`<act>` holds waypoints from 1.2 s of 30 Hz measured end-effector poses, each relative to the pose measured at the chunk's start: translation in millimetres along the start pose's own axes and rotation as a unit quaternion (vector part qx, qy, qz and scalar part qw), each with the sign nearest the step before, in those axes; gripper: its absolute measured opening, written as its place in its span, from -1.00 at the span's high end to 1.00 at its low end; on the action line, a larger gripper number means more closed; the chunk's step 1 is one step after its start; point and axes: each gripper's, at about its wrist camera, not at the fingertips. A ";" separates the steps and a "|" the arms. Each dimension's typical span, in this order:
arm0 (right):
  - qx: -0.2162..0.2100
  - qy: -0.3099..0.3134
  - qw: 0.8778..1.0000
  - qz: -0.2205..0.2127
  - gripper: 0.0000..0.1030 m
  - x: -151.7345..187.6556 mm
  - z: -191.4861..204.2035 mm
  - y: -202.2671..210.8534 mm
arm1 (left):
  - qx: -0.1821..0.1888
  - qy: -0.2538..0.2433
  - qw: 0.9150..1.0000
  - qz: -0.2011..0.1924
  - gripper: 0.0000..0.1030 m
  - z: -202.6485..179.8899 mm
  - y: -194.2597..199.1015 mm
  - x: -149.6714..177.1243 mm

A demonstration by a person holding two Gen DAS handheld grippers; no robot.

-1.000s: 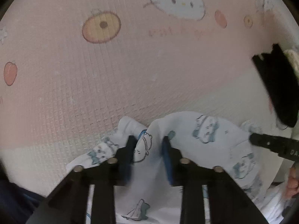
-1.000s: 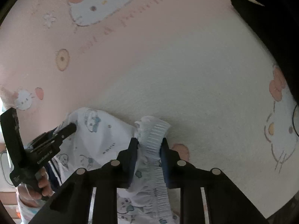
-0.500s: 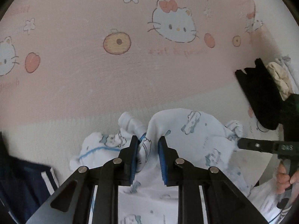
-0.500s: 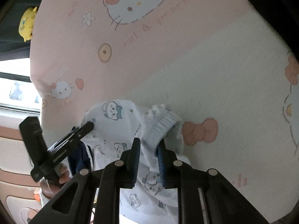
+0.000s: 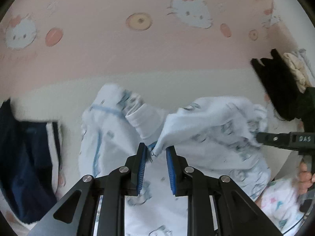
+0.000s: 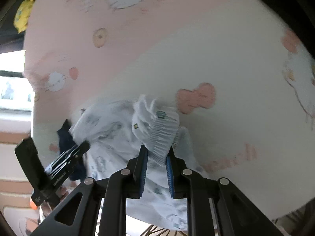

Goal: Fold clothes

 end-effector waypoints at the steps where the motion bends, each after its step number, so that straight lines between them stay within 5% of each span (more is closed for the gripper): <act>1: 0.005 -0.008 1.000 -0.001 0.68 -0.4 -3.6 -1.1 | 0.002 0.008 1.000 0.005 0.65 4.4 -1.9 5.0; 7: 0.033 -0.025 0.999 -0.004 0.68 0.8 -19.8 -6.5 | 0.004 0.062 0.996 0.059 0.67 29.2 -27.1 45.1; 15: 0.061 0.006 0.998 -0.021 0.67 6.2 -4.8 -13.7 | 0.020 0.071 0.996 -0.058 0.67 29.5 19.6 46.1; 16: 0.063 0.011 0.998 -0.026 0.57 6.7 -2.4 -12.5 | 0.021 0.074 0.995 -0.069 0.66 28.9 25.9 43.5; 18: 0.067 0.021 0.996 -0.060 -0.05 9.0 3.3 -2.0 | 0.024 0.084 0.993 -0.076 0.61 28.1 34.1 38.0; 19: 0.065 0.027 0.994 -0.081 -0.31 10.0 6.6 5.4 | 0.024 0.091 0.993 -0.074 0.54 27.8 36.2 34.9; 21: 0.040 0.039 0.991 -0.122 -0.32 10.0 12.0 22.0 | 0.028 0.107 0.991 -0.073 0.30 26.7 39.7 28.0; 23: 0.014 0.038 0.987 -0.158 -0.35 7.6 13.1 36.7 | 0.042 0.132 0.987 -0.085 -0.23 24.6 40.7 19.3; 24: 0.001 0.032 0.985 -0.171 -0.37 5.9 11.9 41.9 | 0.047 0.141 0.985 -0.091 -0.26 22.6 40.6 14.9; 27: -0.011 0.005 0.987 -0.161 -0.41 2.1 2.6 38.8 | 0.056 0.157 0.982 -0.091 -0.27 19.5 39.5 2.8; 36: 0.009 -0.035 0.994 -0.108 -0.41 -2.5 -18.8 20.2 | 0.059 0.105 0.992 -0.027 -0.27 -15.7 6.9 -35.9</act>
Point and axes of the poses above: each gripper's, at about its wrist camera, not at the fingertips, and y roughly against the way its jaws point, z to its left, x to its underside, and after that the axes turned 13 degrees about -y, right-handed
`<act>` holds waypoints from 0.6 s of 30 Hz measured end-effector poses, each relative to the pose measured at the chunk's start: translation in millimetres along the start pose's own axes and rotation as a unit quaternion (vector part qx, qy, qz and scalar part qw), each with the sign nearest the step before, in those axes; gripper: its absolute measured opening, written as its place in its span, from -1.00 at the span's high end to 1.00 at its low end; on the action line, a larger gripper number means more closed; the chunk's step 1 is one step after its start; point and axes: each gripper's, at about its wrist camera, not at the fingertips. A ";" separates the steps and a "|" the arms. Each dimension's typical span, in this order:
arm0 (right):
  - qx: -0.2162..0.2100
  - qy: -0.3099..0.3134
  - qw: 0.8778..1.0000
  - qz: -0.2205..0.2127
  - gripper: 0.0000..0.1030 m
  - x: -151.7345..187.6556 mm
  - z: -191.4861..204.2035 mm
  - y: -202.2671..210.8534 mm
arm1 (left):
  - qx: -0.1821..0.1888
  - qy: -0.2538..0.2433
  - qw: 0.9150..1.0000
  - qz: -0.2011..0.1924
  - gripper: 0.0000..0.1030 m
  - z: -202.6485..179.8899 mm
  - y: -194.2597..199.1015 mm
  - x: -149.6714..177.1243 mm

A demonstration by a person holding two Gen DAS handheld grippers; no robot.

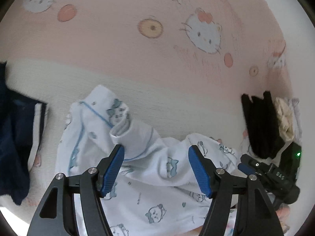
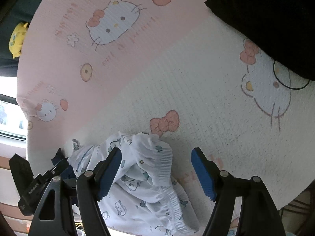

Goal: Fold clothes

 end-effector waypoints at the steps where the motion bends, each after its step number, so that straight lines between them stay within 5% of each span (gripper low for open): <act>1: 0.002 -0.001 1.000 0.002 -0.41 -0.6 -0.2 -2.2 | -0.007 -0.014 1.000 0.003 -0.27 -4.6 -1.2 -0.9; 8: 0.011 -0.001 1.000 0.013 -0.41 -8.1 -4.9 -5.2 | -0.019 -0.080 0.996 0.042 -0.27 -35.0 -19.5 -26.6; 18: 0.071 0.010 0.997 0.029 -0.41 -10.7 -10.9 -13.9 | 0.004 -0.144 0.989 0.040 -0.27 -67.2 -8.5 -59.8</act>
Point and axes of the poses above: each gripper's, at about its wrist camera, not at the fingertips, and y roughly against the way its jaws point, z to its left, x to its underside, and after that the axes turned 13 degrees about -y, right-handed
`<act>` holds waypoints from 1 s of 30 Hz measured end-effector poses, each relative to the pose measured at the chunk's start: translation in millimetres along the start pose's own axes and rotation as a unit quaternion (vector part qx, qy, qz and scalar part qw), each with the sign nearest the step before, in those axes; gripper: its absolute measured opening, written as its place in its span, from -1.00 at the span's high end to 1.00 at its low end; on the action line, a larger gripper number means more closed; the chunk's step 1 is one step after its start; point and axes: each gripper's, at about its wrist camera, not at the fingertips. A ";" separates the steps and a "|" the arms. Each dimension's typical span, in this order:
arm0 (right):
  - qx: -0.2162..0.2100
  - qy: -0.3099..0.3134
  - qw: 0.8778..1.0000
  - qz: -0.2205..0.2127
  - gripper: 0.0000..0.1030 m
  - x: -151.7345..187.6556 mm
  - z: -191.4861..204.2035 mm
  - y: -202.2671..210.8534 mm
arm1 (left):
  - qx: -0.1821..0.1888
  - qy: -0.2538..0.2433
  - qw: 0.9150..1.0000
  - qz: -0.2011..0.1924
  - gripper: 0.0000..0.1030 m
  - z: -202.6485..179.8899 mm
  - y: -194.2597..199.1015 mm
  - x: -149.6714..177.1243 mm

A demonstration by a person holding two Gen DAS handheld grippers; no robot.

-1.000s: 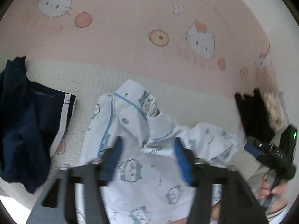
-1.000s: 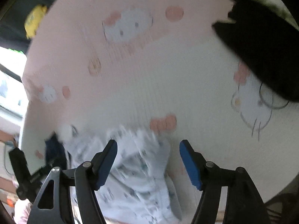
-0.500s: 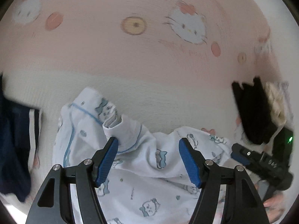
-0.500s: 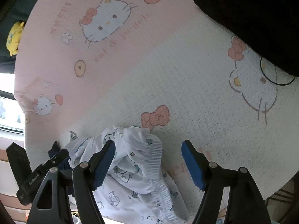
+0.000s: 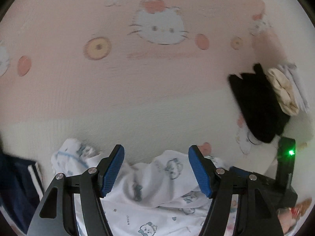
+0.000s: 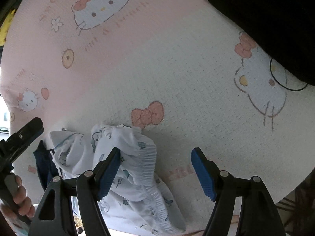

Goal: Fold clothes

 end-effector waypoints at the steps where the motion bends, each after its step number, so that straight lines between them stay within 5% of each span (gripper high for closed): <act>1: -0.003 -0.002 1.000 -0.001 -0.41 -0.3 -1.3 1.5 | 0.006 -0.011 1.000 0.014 -0.27 -1.9 -8.0 -1.6; 8: -0.002 0.002 1.000 0.006 -0.41 -4.4 -1.8 -0.8 | 0.008 0.005 0.993 0.122 -0.27 14.3 -70.8 11.8; 20: 0.011 0.042 0.999 0.011 -0.41 -2.6 6.8 -6.7 | -0.043 -0.053 0.992 0.109 -0.25 6.1 -80.7 39.7; 21: 0.012 0.047 0.999 0.008 -0.41 -2.7 6.9 -6.6 | -0.046 -0.058 0.993 0.097 -0.16 5.6 -78.4 43.0; 23: 0.014 0.049 0.999 0.005 -0.41 -3.4 5.9 -7.1 | -0.033 -0.060 0.994 0.089 0.45 5.0 -76.1 50.4; 25: 0.014 0.050 0.999 0.008 -0.38 -4.3 5.2 -7.4 | -0.026 -0.062 0.994 0.083 0.56 4.6 -72.4 56.9; 28: -0.020 0.063 0.998 0.011 0.64 -5.0 9.8 -0.3 | -0.024 -0.070 0.995 0.065 0.76 3.9 -60.6 64.9; 30: -0.042 0.078 0.996 0.004 0.64 -3.1 14.4 7.5 | -0.016 -0.069 0.996 0.046 0.80 5.0 -48.2 69.3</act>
Point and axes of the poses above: each gripper's, at about its wrist camera, not at the fingertips, and y roughly against the way its jaws point, z to its left, x to its underside, and after that the axes turned 13 degrees about -y, right-handed
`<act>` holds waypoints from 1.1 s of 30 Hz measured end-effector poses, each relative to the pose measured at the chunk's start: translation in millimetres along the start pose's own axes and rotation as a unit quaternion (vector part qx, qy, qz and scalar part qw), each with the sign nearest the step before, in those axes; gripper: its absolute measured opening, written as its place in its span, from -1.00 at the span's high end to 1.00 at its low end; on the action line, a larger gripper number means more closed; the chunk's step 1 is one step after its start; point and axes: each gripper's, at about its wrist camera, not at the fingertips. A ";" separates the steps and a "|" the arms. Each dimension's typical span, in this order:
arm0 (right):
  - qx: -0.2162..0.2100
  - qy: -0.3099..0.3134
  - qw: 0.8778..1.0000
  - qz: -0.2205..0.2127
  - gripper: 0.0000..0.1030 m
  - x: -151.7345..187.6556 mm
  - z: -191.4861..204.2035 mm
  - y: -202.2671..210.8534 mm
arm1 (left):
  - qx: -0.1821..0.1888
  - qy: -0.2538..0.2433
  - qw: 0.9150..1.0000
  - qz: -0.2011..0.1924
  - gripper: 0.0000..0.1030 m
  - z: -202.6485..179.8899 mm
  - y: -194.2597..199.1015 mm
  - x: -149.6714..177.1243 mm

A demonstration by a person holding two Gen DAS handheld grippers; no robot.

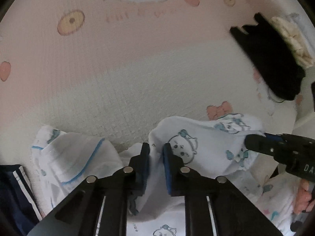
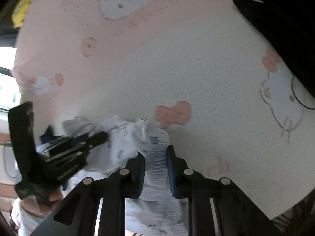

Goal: Fold clothes

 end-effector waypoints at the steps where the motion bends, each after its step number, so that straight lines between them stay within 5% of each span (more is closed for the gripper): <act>1: -0.002 0.009 1.000 -0.007 0.64 0.9 2.4 3.4 | 0.004 0.003 1.000 -0.008 0.83 1.0 6.9 3.2; 8: -0.044 0.026 0.999 -0.014 0.64 2.2 1.0 13.2 | 0.029 0.022 0.999 -0.032 0.83 4.1 46.4 37.0; 15: -0.014 0.036 0.999 0.026 0.64 19.2 4.6 -10.7 | 0.034 0.018 0.999 -0.032 0.83 -3.1 56.6 70.9; 21: 0.035 0.055 0.997 0.051 0.64 46.5 -10.6 -12.6 | 0.027 0.054 0.997 -0.049 0.80 11.2 89.6 41.0; 25: 0.039 0.067 0.996 0.035 0.62 46.1 -6.6 -9.6 | 0.015 0.083 0.996 -0.038 0.61 29.7 92.4 35.4; 27: 0.045 0.080 0.996 0.014 0.06 45.4 0.4 -4.1 | 0.017 0.099 0.994 -0.034 0.22 39.1 93.7 35.3; 28: 0.047 0.085 0.995 -0.006 -0.41 44.8 4.0 1.6 | 0.018 0.108 0.993 -0.035 -0.16 44.1 95.0 37.5; 33: -0.013 0.082 0.989 -0.123 -0.51 35.6 14.2 39.6 | 0.026 0.148 0.988 -0.028 -0.27 60.6 85.7 36.2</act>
Point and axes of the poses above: each gripper's, at about its wrist camera, not at the fingertips, and y roughly against the way its jaws point, z to its left, x to its underside, and after that the axes turned 13 degrees about -y, right-handed
